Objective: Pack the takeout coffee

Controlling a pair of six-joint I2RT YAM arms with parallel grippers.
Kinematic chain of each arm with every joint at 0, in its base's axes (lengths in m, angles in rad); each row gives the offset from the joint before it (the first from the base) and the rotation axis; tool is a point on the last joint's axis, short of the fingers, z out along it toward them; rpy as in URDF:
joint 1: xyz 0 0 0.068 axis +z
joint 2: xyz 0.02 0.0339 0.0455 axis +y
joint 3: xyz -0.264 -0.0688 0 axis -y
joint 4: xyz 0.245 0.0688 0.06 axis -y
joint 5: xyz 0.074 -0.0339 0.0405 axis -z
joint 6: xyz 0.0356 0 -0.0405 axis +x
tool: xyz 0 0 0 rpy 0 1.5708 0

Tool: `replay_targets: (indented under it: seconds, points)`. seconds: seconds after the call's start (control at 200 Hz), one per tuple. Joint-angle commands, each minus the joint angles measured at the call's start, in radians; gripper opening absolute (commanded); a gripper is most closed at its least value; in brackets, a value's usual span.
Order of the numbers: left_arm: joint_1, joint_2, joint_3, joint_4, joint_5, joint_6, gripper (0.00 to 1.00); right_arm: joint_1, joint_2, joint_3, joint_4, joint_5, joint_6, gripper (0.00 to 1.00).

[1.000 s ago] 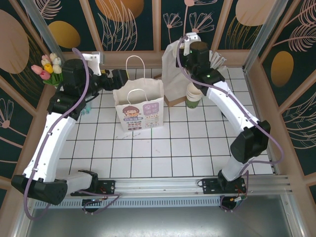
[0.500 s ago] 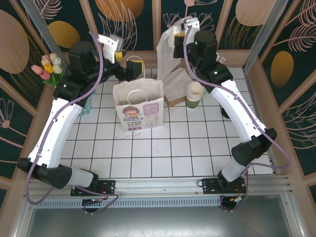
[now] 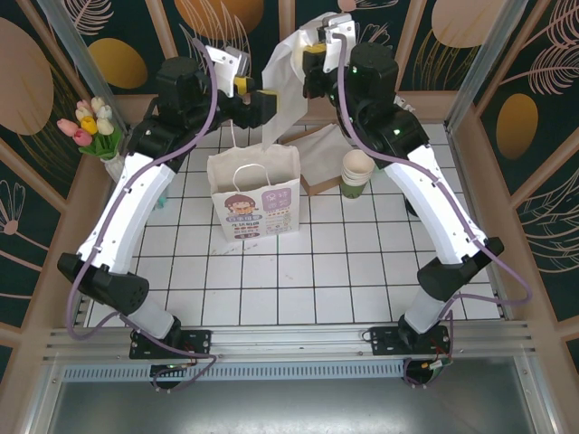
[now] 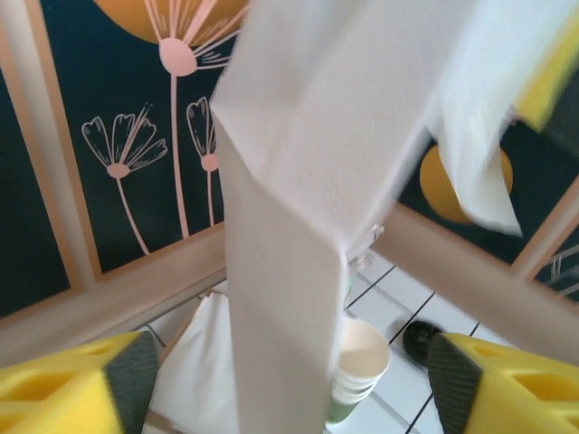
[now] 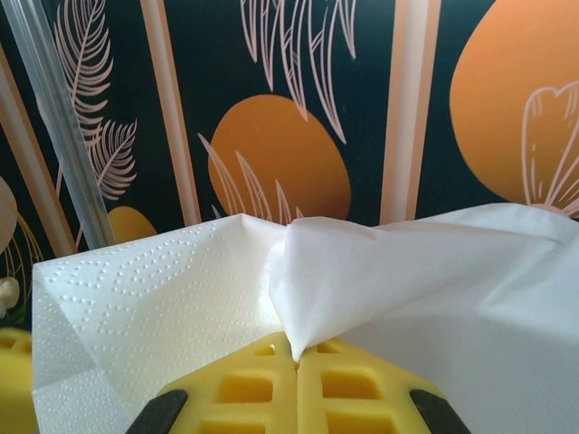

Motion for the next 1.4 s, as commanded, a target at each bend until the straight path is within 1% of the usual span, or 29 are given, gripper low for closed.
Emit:
replay_targets:
  seconds: [0.0, 0.03, 0.055, 0.13, 0.28, 0.355, 0.39, 0.425, 0.47, 0.48, 0.5, 0.54, 0.565, 0.591, 0.626, 0.681, 0.711, 0.726, 0.776, 0.781, 0.911, 0.971, 1.036, 1.116, 1.236, 1.306, 1.391]
  points:
    - [-0.005, 0.027, 0.05, 0.086, -0.047, -0.054, 0.57, 0.018, 0.002, 0.027, -0.01, 0.017, -0.017, 0.0]
    - [-0.005, 0.034, 0.056, 0.082, -0.065, -0.05, 0.47, 0.02, -0.003, 0.025, -0.014, 0.019, -0.015, 0.0]
    - [-0.005, 0.039, 0.059, 0.079, -0.077, -0.045, 0.41, 0.02, -0.006, 0.022, -0.017, 0.022, -0.013, 0.0]
    - [-0.005, 0.05, 0.066, 0.064, -0.082, -0.037, 0.29, 0.02, -0.024, -0.001, -0.02, 0.036, -0.008, 0.0]
    - [-0.005, 0.053, 0.063, 0.049, -0.062, -0.045, 0.17, 0.02, -0.071, -0.065, -0.007, 0.047, -0.002, 0.0]
    - [-0.005, 0.054, 0.059, 0.05, -0.056, -0.056, 0.15, 0.02, -0.09, -0.091, 0.001, 0.043, -0.002, 0.0]
    - [-0.005, 0.054, 0.059, 0.052, -0.054, -0.062, 0.09, 0.02, -0.097, -0.101, -0.001, 0.035, -0.002, 0.0]
    - [-0.004, 0.054, 0.059, 0.056, -0.055, -0.069, 0.0, 0.02, -0.105, -0.111, -0.01, 0.016, -0.007, 0.0]
    - [-0.004, 0.05, 0.056, 0.066, -0.054, -0.073, 0.0, 0.018, -0.117, -0.128, -0.038, -0.024, -0.017, 0.0]
    - [-0.004, 0.048, 0.055, 0.07, -0.053, -0.073, 0.0, 0.018, -0.12, -0.132, -0.048, -0.034, -0.02, 0.02]
    - [-0.004, 0.045, 0.053, 0.077, -0.05, -0.072, 0.0, 0.018, -0.127, -0.141, -0.069, -0.057, -0.03, 0.09]
    - [-0.005, 0.036, 0.043, 0.096, -0.048, -0.066, 0.0, 0.016, -0.142, -0.162, -0.112, -0.1, -0.051, 0.27]
    - [-0.004, 0.029, 0.037, 0.108, -0.043, -0.059, 0.0, 0.015, -0.155, -0.18, -0.13, -0.108, -0.054, 0.37]
    - [-0.005, 0.021, 0.029, 0.119, -0.04, -0.05, 0.0, 0.013, -0.171, -0.197, -0.142, -0.103, -0.051, 0.45]
    - [-0.005, 0.012, 0.02, 0.135, -0.034, -0.033, 0.0, 0.007, -0.197, -0.221, -0.157, -0.103, -0.044, 0.54]
    - [-0.003, -0.005, 0.0, 0.162, -0.02, 0.001, 0.0, -0.006, -0.239, -0.247, -0.178, -0.126, -0.036, 0.64]
    - [-0.003, -0.013, -0.015, 0.181, -0.012, 0.021, 0.0, -0.016, -0.262, -0.262, -0.188, -0.131, -0.034, 0.71]
    - [-0.003, -0.018, -0.023, 0.19, -0.005, 0.033, 0.0, -0.022, -0.276, -0.271, -0.193, -0.158, -0.035, 0.74]
    - [-0.003, -0.033, -0.056, 0.222, 0.024, 0.074, 0.0, -0.038, -0.32, -0.303, -0.198, -0.193, -0.038, 0.98]
    - [-0.003, -0.034, -0.059, 0.226, 0.026, 0.077, 0.0, -0.04, -0.324, -0.307, -0.198, -0.197, -0.038, 0.98]
    - [-0.003, -0.053, -0.075, 0.252, 0.057, 0.163, 0.0, -0.103, -0.427, -0.398, -0.168, -0.255, -0.007, 0.99]
    - [-0.003, -0.06, -0.076, 0.254, 0.116, 0.201, 0.0, -0.163, -0.455, -0.428, -0.141, -0.316, 0.025, 0.99]
    - [-0.003, -0.075, -0.097, 0.268, 0.197, 0.255, 0.0, -0.184, -0.451, -0.429, -0.138, -0.386, 0.021, 0.99]
    - [-0.003, -0.103, -0.13, 0.272, 0.257, 0.333, 0.0, -0.18, -0.421, -0.398, -0.183, -0.433, -0.086, 0.99]
    - [-0.003, -0.134, -0.135, 0.193, 0.327, 0.481, 0.0, -0.183, -0.371, -0.352, -0.241, -0.456, -0.373, 0.99]
    - [-0.003, -0.14, -0.12, 0.141, 0.366, 0.545, 0.0, -0.183, -0.313, -0.266, -0.299, -0.49, -0.497, 0.99]
    - [-0.003, -0.136, -0.089, 0.067, 0.426, 0.605, 0.0, -0.182, -0.226, -0.13, -0.378, -0.53, -0.603, 0.98]
